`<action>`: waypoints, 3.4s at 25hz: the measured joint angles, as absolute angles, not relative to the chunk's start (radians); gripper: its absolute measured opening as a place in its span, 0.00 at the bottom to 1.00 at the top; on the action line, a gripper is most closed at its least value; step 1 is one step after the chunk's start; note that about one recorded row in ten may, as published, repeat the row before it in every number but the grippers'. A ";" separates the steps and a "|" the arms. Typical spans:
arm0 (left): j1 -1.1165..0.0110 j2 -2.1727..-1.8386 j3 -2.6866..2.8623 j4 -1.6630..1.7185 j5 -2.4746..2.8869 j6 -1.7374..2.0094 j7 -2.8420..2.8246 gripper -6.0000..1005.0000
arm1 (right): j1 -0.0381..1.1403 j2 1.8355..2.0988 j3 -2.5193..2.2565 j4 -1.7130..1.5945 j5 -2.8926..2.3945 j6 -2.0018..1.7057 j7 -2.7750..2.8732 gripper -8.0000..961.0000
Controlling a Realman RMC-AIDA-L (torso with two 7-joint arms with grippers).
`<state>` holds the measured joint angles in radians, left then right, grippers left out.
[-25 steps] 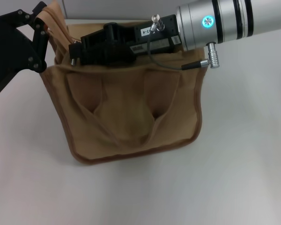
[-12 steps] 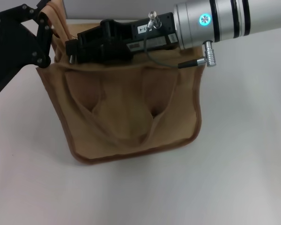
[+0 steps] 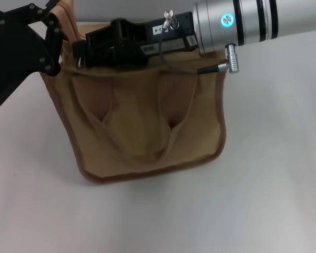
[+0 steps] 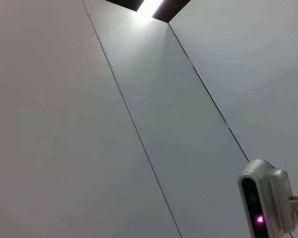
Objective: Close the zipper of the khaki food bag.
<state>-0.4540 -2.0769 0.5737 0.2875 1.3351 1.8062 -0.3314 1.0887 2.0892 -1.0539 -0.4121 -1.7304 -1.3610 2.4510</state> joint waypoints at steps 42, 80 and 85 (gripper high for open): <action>-0.450 -2.077 0.565 0.274 1.310 1.805 -0.340 0.03 | 1.025 2.092 -1.154 -0.517 -1.715 -1.354 2.409 0.08; -0.403 -2.074 0.488 0.207 1.271 1.691 -0.357 0.03 | 0.645 1.988 -1.032 -0.702 -1.688 -1.625 2.292 0.07; -0.404 -2.074 0.488 0.207 1.271 1.688 -0.357 0.03 | 0.638 1.983 -1.008 -0.703 -1.710 -1.649 2.292 0.08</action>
<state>-0.4039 -2.0736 0.4879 0.2068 1.2712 1.6884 -0.3568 0.6380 1.9828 -1.0080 -0.7027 -1.7102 -1.6490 2.2919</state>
